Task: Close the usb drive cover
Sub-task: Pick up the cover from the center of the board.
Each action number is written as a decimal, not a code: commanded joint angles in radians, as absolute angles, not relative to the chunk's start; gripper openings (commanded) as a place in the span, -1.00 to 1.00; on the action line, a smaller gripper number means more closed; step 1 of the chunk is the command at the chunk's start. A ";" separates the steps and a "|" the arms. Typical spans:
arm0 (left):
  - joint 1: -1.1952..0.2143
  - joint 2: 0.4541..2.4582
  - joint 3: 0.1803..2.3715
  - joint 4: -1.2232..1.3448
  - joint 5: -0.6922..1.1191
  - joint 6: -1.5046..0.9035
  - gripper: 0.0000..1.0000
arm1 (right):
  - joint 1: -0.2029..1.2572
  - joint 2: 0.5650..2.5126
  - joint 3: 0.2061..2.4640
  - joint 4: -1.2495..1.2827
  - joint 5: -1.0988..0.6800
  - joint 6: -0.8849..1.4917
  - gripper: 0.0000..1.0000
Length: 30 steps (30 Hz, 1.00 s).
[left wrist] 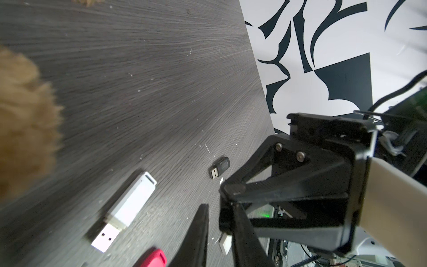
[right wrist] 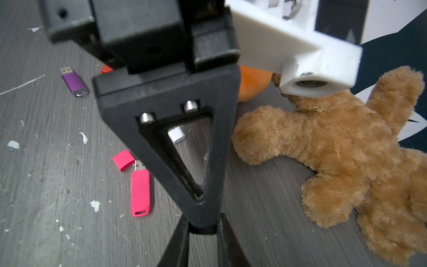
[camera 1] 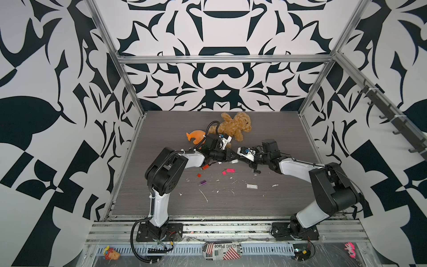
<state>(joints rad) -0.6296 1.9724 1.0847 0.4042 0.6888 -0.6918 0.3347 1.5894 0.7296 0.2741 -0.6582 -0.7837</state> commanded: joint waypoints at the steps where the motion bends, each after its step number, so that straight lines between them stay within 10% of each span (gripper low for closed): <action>1: -0.636 1.990 1.110 0.413 0.698 -0.702 -0.62 | 0.341 1.578 0.735 0.318 -0.698 -0.768 -0.55; 17: -0.636 1.982 1.107 0.435 0.711 -0.712 -0.86 | 0.341 1.583 0.767 0.269 -0.662 -0.815 -0.32; 30: -0.626 1.959 1.085 0.435 0.701 -0.700 -0.85 | 0.262 1.456 0.852 -0.295 -0.578 -1.024 -0.02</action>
